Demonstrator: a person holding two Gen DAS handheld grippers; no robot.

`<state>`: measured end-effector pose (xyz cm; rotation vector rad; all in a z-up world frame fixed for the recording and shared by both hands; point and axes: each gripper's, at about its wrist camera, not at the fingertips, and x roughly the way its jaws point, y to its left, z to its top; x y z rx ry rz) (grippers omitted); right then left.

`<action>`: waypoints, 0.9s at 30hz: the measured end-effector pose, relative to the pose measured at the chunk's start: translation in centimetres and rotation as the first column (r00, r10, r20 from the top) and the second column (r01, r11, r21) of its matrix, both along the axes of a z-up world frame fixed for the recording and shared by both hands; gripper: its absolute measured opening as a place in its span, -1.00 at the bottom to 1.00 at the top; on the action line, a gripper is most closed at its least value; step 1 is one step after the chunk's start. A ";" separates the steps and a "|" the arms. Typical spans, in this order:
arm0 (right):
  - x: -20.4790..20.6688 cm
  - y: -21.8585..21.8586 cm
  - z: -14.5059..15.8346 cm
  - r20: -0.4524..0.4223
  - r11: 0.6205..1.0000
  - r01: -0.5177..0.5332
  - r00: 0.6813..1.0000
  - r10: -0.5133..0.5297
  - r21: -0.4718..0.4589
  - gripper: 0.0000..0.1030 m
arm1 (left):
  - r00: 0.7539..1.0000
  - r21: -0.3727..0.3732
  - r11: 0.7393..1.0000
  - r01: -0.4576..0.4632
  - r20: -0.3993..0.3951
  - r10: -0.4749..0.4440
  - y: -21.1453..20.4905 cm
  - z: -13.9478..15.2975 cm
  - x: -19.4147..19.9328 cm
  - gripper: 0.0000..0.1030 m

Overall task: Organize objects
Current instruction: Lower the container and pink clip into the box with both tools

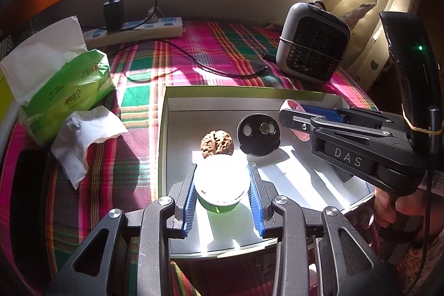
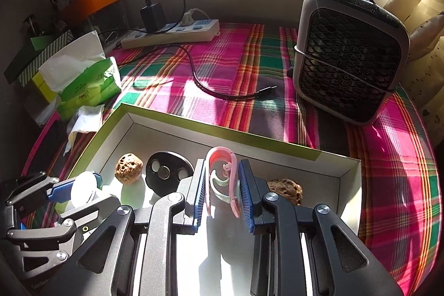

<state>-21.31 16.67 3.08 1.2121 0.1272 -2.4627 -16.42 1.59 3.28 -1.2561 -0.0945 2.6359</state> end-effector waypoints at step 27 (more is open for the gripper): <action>-0.8 -0.5 -1.3 0.033 0.999 0.007 0.999 -0.009 0.047 -0.52 | 1.000 -0.028 1.000 0.014 -0.002 -0.014 0.7 -0.5 -0.3 -0.39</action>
